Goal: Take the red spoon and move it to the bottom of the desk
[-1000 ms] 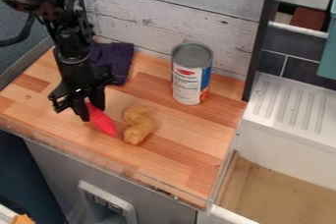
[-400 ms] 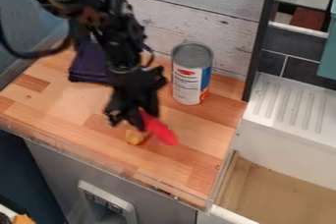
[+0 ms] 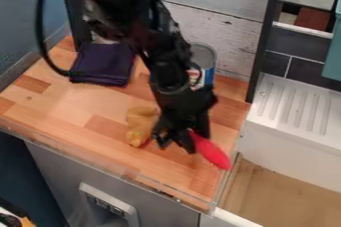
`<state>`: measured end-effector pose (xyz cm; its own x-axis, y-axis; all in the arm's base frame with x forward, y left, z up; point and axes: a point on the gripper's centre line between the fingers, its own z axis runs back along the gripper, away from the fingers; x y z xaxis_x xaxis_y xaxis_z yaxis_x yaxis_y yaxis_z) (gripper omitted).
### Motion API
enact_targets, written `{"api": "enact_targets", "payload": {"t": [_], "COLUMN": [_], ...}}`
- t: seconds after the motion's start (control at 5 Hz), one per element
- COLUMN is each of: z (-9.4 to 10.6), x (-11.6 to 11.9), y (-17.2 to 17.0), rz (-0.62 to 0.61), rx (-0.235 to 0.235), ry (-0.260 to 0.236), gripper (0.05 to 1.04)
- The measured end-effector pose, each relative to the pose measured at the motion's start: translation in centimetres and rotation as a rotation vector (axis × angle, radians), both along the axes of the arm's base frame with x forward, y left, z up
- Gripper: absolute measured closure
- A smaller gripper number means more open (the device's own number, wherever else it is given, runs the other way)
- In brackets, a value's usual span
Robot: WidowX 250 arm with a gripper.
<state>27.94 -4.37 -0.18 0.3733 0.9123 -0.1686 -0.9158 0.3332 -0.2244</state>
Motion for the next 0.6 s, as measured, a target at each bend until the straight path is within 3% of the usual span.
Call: {"api": "enact_targets", "payload": {"t": [0.2, 0.4, 0.6], "z": [-0.8, -2.0, -2.0], "x": [-0.1, -0.6, -0.6], "y": [-1.9, -1.9, -0.7], "rz": [-0.046, -0.059, -0.020], "rx": [-0.038, -0.039, -0.011], "ry": [0.017, 0.055, 0.089], "gripper": [0.733, 0.733, 0.733]}}
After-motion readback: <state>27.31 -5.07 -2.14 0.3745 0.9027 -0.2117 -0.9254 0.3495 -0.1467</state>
